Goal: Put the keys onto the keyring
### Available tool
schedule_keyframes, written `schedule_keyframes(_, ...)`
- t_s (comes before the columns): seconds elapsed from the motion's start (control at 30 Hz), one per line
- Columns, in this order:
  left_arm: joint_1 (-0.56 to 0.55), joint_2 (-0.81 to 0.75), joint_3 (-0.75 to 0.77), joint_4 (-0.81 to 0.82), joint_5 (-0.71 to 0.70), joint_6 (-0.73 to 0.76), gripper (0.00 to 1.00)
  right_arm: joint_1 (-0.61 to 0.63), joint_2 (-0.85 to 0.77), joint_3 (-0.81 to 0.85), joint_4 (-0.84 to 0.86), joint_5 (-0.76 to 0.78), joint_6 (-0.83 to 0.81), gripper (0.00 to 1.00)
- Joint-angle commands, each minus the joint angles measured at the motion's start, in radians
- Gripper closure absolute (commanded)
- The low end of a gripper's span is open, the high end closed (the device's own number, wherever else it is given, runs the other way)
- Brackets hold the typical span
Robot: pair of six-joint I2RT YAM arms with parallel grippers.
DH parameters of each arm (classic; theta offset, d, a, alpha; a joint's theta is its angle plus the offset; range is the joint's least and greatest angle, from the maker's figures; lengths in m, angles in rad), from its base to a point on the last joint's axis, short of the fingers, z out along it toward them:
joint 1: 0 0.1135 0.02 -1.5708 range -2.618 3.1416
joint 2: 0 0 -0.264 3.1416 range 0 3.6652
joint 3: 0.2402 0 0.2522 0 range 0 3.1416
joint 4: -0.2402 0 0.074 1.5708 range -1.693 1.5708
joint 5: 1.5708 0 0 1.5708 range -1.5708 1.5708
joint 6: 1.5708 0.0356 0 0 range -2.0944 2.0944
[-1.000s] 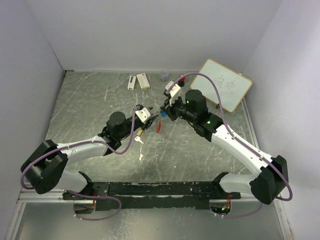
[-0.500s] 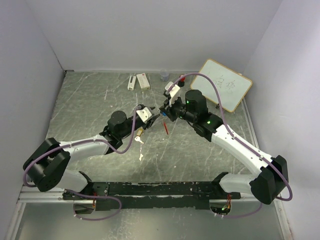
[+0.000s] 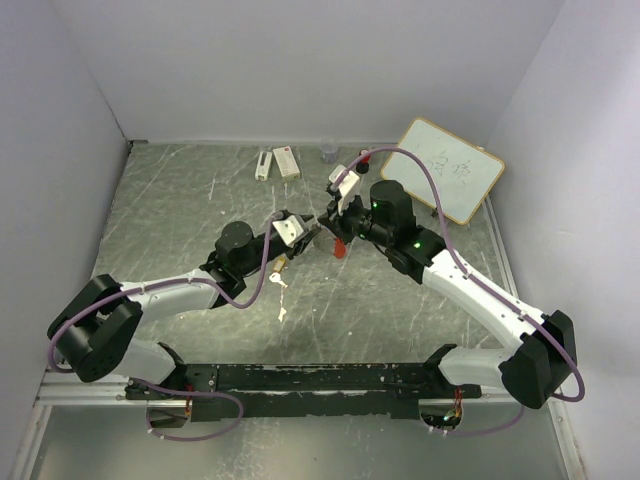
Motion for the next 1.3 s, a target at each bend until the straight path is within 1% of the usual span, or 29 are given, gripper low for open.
schedule_keyframes(0.0, -0.003, 0.006, 0.039, 0.044, 0.035, 0.009, 0.55, -0.005, -0.007, -0.008, 0.009, -0.019, -0.004, 1.00)
schedule_keyframes(0.1, -0.003, 0.014, 0.047, 0.038, 0.037, 0.008, 0.58, -0.005, -0.009, -0.009, 0.009, -0.020, -0.006, 1.00)
schedule_keyframes(0.2, -0.003, 0.019, 0.050, 0.037, 0.042, 0.009, 0.65, -0.005, -0.009, -0.009, 0.009, -0.022, -0.005, 1.00)
schedule_keyframes(0.3, -0.003, 0.019, 0.055, 0.027, 0.043, 0.012, 0.75, -0.005, -0.007, -0.009, 0.008, -0.021, -0.005, 1.00)
schedule_keyframes(0.4, -0.003, 0.015, 0.059, 0.014, 0.040, 0.013, 0.91, -0.005, -0.008, -0.009, 0.011, -0.011, -0.002, 1.00)
schedule_keyframes(0.43, -0.003, 0.012, 0.058, 0.010, 0.041, 0.013, 0.93, -0.005, -0.010, -0.009, 0.014, -0.006, 0.001, 1.00)
schedule_keyframes(0.6, -0.003, -0.011, 0.039, 0.021, 0.023, 0.018, 0.93, -0.007, -0.010, -0.037, 0.017, 0.056, 0.021, 1.00)
schedule_keyframes(0.73, -0.003, -0.038, 0.012, 0.050, -0.004, 0.016, 0.93, -0.024, -0.007, -0.044, 0.017, 0.074, 0.042, 1.00)
schedule_keyframes(0.9, -0.003, -0.078, -0.020, 0.080, -0.038, 0.009, 0.93, -0.050, -0.020, -0.064, 0.034, 0.067, 0.063, 1.00)
schedule_keyframes(1.27, -0.003, -0.119, -0.052, 0.128, -0.028, -0.012, 0.93, -0.065, -0.026, -0.076, 0.050, 0.031, 0.073, 1.00)
